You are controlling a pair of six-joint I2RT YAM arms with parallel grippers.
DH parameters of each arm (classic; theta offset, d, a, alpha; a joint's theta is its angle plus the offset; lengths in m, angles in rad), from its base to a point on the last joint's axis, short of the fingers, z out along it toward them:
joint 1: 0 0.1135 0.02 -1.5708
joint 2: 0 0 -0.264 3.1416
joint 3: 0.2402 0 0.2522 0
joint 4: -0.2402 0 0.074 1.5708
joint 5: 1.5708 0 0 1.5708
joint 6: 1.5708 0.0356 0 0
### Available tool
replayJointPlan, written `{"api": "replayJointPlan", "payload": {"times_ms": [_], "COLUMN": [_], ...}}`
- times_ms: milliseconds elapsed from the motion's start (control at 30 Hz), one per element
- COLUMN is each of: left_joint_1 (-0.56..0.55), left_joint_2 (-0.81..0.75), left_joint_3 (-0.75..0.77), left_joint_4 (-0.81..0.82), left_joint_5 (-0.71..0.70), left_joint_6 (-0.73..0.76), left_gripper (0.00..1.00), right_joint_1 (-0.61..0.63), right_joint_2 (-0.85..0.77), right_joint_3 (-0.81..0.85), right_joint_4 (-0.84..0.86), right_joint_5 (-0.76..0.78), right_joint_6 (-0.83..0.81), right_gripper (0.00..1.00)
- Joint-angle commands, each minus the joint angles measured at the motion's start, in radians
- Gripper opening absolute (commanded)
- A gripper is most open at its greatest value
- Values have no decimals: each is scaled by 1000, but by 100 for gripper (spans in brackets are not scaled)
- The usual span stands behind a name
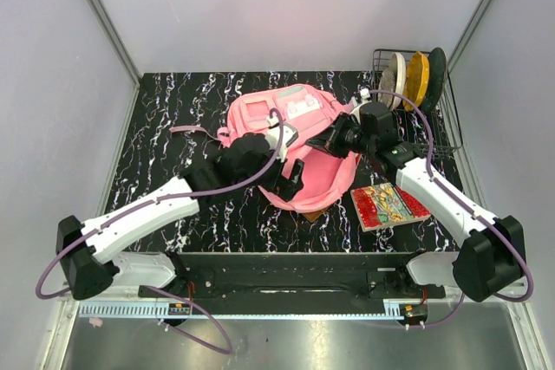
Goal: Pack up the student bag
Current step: Unzip the student bag at the center of the board.
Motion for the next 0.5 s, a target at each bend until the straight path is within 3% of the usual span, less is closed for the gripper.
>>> {"api": "replayJointPlan", "payload": {"times_ms": [0, 233, 367, 467], "left_joint_1": [-16, -25, -25, -26], "left_joint_2": [60, 141, 203, 223], "left_joint_3": [88, 123, 169, 179], "left_joint_4": [111, 177, 166, 180], "left_joint_5": [-38, -89, -93, -112], "left_joint_6": [124, 233, 243, 243], "left_gripper": [99, 96, 83, 65], "right_joint_1": [8, 7, 8, 8], "right_joint_2": [-55, -98, -127, -133], "right_joint_3": [29, 12, 12, 12], "right_joint_4": [51, 48, 26, 20], "right_joint_5": [21, 7, 17, 17], "right_joint_6": [-19, 1, 5, 10], "right_gripper": [0, 0, 0, 0]}}
